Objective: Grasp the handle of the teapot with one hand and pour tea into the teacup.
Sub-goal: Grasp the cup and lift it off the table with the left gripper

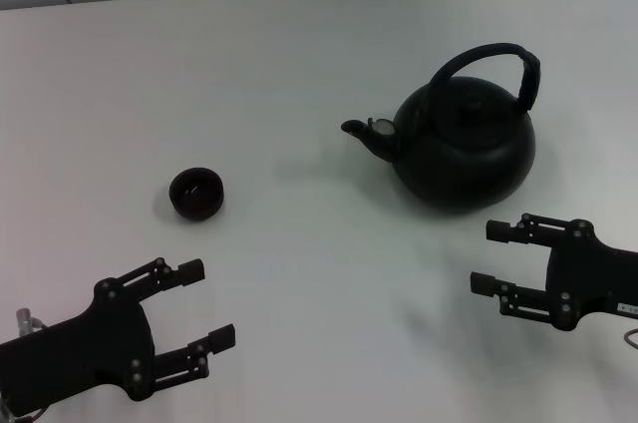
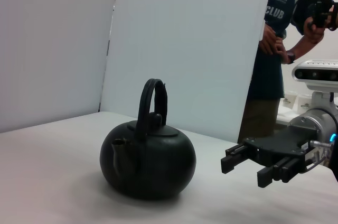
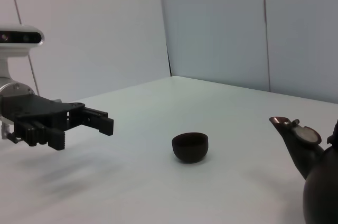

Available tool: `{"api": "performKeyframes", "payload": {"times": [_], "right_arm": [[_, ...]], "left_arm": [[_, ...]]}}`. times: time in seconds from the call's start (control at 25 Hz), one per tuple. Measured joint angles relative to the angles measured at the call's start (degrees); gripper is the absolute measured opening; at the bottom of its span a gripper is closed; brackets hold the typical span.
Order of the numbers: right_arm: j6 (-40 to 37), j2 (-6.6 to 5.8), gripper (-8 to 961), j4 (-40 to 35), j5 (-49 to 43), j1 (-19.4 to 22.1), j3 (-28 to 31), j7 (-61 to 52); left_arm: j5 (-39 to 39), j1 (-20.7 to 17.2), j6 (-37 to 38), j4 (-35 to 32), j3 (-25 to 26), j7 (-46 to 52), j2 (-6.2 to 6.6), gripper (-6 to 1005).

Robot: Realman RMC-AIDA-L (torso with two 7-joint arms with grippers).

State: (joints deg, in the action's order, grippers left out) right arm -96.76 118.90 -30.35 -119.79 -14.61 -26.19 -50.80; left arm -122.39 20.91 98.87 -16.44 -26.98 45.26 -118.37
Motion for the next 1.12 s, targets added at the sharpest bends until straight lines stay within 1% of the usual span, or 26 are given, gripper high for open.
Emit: {"api": "performKeyframes", "payload": {"times": [1.12], "right_arm": [[0.01, 0.00, 666, -0.07, 0.33, -0.78, 0.24, 0.16]], "left_arm": [[0.05, 0.15, 0.00, 0.00, 0.44, -0.30, -0.09, 800]]}}
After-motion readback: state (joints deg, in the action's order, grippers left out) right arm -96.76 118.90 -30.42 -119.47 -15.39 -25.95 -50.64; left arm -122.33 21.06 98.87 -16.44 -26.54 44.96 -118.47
